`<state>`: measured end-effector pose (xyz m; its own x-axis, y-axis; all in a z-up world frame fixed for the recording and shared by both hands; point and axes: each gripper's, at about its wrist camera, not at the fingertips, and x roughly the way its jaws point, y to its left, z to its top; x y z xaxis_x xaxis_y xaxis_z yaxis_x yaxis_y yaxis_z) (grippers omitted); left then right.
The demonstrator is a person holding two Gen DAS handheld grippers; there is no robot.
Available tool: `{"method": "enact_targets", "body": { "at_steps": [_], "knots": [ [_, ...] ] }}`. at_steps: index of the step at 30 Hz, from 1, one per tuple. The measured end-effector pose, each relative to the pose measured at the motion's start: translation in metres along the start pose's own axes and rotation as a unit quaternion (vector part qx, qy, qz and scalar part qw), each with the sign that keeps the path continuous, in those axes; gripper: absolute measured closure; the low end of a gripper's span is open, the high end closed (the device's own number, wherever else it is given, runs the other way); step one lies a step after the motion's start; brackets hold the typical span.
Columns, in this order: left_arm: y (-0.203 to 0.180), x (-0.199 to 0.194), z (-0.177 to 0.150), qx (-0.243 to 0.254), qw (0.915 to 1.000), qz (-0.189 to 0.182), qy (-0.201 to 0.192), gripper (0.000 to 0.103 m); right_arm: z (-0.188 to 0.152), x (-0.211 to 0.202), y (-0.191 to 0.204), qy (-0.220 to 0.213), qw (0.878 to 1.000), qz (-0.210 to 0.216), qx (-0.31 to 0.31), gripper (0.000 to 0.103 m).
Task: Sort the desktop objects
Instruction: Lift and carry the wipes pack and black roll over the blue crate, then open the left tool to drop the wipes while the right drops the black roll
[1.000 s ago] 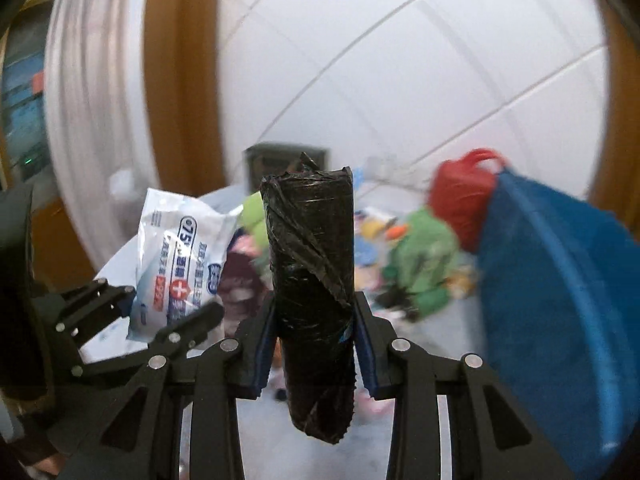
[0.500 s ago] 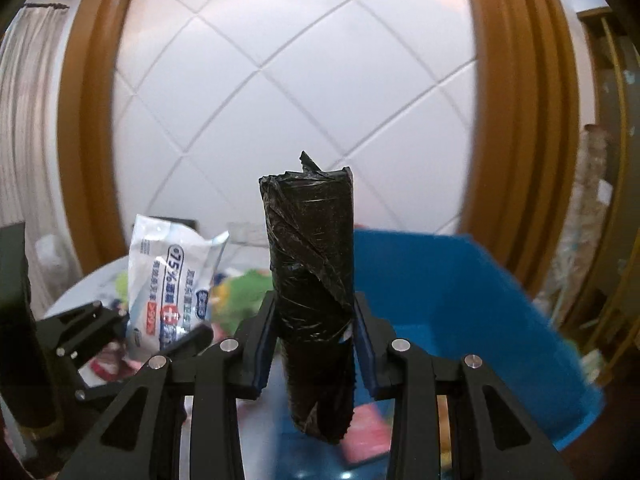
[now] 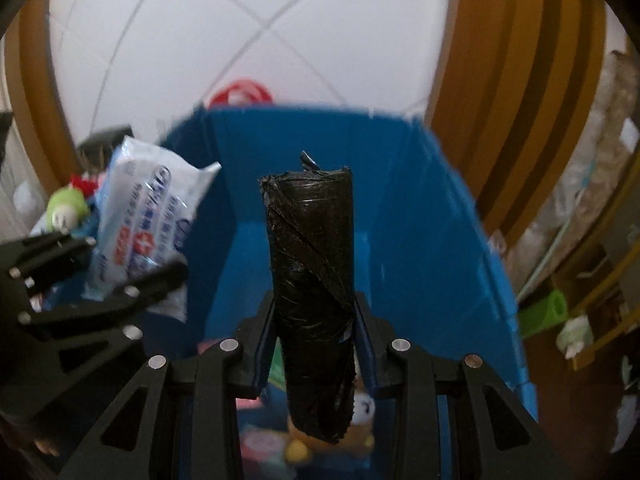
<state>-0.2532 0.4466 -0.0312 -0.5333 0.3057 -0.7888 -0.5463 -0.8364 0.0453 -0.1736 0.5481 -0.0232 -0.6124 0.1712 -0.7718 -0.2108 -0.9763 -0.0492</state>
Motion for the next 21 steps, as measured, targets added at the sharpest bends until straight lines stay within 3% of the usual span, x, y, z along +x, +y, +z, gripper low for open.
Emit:
{"method": "enact_targets", "body": {
  "at_steps": [5, 8, 17, 19, 21],
  "knots": [
    [-0.013, 0.041, -0.006, 0.032, 0.9973, 0.02, 0.063, 0.069, -0.014, 0.057, -0.014, 0.101, 0.994, 0.028, -0.011, 0.068],
    [-0.023, 0.058, -0.016, 0.039, 0.994, 0.021, 0.1, 0.069, -0.017, 0.071, -0.011, 0.136, 0.99, 0.038, -0.021, 0.068],
    [-0.028, 0.053, -0.02, 0.044, 0.9944, 0.024, 0.093, 0.067, -0.034, 0.066, 0.001, 0.148, 0.988, 0.039, -0.036, 0.067],
    [-0.028, 0.054, -0.02, 0.045, 0.994, 0.026, 0.096, 0.061, -0.035, 0.062, 0.003, 0.142, 0.989, 0.036, -0.035, 0.067],
    [-0.022, 0.058, -0.017, 0.045, 0.9938, 0.03, 0.097, 0.048, -0.036, 0.057, 0.005, 0.134, 0.989, 0.036, -0.049, 0.058]
  ]
}}
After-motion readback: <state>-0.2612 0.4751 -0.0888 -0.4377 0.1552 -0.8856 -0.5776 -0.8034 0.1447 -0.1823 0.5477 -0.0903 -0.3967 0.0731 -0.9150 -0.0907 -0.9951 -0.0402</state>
